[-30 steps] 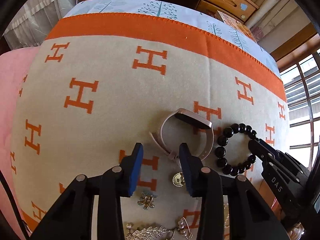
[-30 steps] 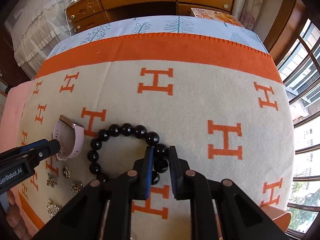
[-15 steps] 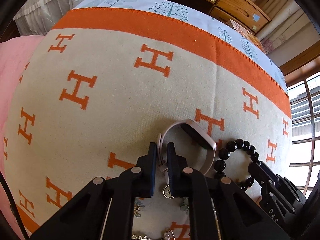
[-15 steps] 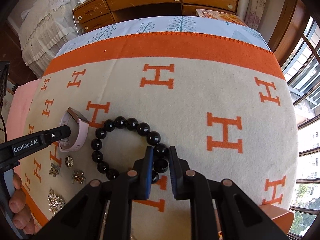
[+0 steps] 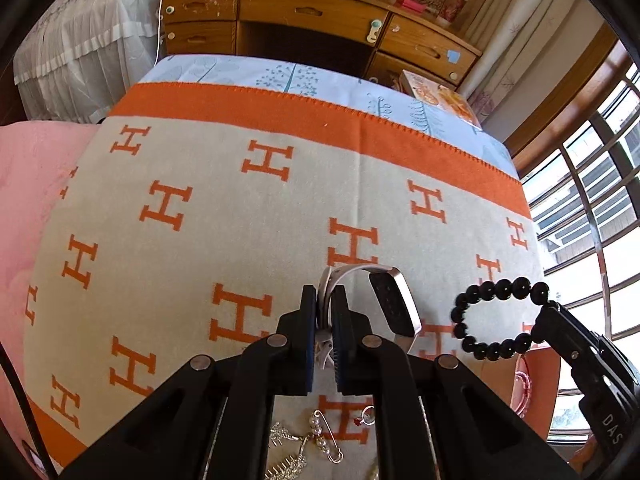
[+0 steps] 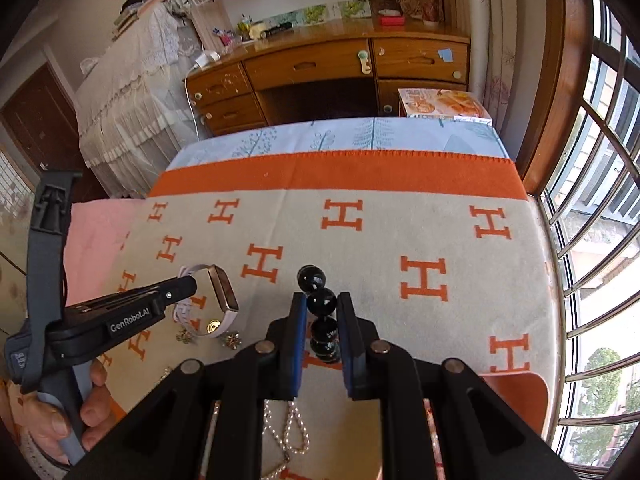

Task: Organize jewelry
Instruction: 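Carry the watch and black bead bracelet into the pink box and release both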

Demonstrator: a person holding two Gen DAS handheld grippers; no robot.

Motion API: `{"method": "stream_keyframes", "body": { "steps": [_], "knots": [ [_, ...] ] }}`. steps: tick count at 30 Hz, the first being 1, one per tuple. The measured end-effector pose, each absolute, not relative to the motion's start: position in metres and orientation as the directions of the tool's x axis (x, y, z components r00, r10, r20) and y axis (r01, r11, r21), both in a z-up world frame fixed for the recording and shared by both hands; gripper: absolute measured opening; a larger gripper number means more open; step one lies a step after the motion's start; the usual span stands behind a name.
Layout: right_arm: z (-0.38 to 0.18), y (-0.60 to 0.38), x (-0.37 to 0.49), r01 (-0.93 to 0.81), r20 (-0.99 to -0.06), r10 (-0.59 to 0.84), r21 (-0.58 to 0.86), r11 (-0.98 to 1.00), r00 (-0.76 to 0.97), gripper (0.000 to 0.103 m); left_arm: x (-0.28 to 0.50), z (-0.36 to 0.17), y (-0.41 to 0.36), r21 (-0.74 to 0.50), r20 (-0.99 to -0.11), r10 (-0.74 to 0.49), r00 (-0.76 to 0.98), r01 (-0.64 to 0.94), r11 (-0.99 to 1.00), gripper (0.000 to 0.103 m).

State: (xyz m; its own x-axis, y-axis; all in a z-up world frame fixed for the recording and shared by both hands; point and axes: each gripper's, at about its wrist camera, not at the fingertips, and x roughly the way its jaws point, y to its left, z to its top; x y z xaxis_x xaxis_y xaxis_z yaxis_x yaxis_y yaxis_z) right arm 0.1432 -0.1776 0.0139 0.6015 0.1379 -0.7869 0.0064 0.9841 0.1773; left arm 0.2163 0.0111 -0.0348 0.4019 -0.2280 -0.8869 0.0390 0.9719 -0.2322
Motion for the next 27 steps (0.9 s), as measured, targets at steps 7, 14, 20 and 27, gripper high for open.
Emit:
{"method": "stream_keyframes", "body": {
  "steps": [7, 14, 20, 27],
  "knots": [
    [0.058, -0.2, 0.085, 0.016, -0.711, 0.14, 0.208, 0.978, 0.689, 0.015, 0.185, 0.006, -0.006, -0.24, -0.847, -0.288, 0.447, 0.162, 0.957, 0.005],
    [0.058, -0.221, 0.037, 0.067, -0.713, 0.087, 0.184, 0.981, 0.696, 0.015, 0.145, 0.037, -0.042, -0.257, -0.801, -0.383, 0.461, 0.314, 0.914, 0.005],
    [0.028, -0.237, 0.018, 0.104, -0.761, 0.076, 0.185, 0.977, 0.645, 0.015, 0.118, 0.036, -0.082, -0.254, -0.797, -0.435, 0.418, 0.421, 0.87, 0.005],
    [-0.014, -0.246, 0.001, 0.097, -0.834, 0.118, 0.2, 0.975, 0.538, 0.015, 0.1, 0.019, -0.118, -0.25, -0.818, -0.455, 0.352, 0.494, 0.832, 0.005]
  ]
}}
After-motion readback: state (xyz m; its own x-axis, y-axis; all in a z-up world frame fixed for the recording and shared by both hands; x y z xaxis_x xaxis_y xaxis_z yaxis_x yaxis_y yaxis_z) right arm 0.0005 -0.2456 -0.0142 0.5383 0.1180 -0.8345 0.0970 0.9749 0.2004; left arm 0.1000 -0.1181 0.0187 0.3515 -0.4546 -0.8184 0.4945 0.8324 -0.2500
